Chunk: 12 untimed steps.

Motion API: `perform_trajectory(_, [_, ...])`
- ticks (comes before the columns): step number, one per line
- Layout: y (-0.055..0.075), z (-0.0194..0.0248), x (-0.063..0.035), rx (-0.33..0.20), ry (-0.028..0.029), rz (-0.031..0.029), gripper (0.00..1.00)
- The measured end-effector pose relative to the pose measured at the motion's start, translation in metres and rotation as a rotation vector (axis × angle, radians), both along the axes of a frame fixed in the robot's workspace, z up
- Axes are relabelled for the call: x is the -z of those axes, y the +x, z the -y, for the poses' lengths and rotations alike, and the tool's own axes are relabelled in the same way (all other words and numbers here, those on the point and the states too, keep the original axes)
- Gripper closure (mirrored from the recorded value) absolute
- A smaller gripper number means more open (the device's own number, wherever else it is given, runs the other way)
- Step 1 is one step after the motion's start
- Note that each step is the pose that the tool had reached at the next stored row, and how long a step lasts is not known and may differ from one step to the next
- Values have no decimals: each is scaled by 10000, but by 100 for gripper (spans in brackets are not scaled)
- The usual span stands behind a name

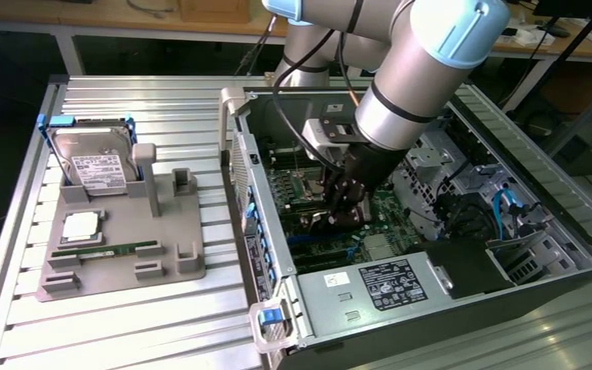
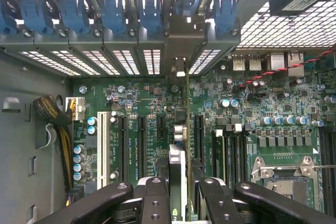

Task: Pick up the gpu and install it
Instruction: 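Insert the gpu into the slot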

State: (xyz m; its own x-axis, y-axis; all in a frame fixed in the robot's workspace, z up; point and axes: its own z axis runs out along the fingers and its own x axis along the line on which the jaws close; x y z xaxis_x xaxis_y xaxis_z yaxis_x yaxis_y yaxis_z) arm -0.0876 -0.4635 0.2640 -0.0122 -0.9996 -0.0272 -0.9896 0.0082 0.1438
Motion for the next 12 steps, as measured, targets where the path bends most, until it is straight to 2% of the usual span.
perform_trajectory(12, [-1,0,12,0,1,0,73])
